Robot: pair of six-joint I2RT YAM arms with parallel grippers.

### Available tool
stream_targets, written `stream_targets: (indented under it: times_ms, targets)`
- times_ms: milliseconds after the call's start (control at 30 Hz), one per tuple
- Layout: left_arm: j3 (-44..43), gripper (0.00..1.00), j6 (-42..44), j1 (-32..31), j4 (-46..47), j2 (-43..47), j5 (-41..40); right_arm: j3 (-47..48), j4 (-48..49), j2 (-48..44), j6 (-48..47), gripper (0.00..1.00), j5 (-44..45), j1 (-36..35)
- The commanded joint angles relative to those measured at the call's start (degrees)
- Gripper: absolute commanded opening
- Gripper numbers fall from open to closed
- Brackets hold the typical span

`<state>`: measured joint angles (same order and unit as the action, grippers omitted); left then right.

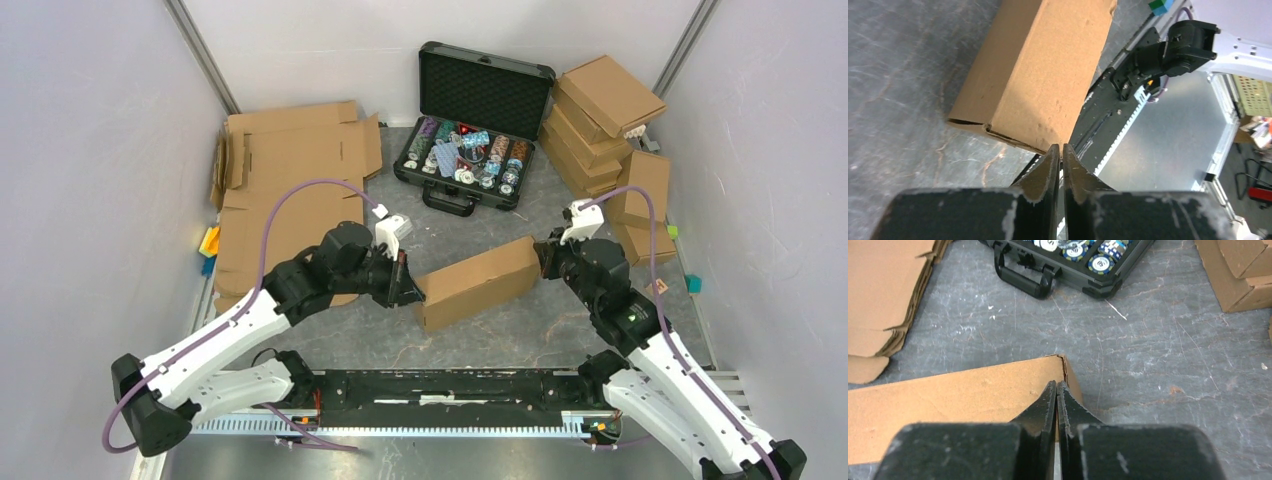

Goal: Fold the paper box

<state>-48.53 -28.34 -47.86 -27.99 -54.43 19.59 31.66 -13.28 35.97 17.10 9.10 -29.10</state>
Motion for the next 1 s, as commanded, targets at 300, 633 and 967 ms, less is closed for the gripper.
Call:
stream_targets:
  times_ms: [300,633,967]
  targets:
    - [-7.04,0.38,4.0,-0.02,-4.89,-1.64,-2.99,10.45,-15.46,1.77,-4.61,0.26,-7.3,-0.08]
    - [-8.0,1.0,9.76,-1.51,-3.74,-1.24,-18.99,12.56,-17.22,0.77,-0.19,0.98,-4.6,-0.08]
    - [-22.18,1.0,24.4,-10.03,-5.68,-20.78,-17.67,20.3,-24.18,-3.94,-0.53,0.98,0.2,-0.08]
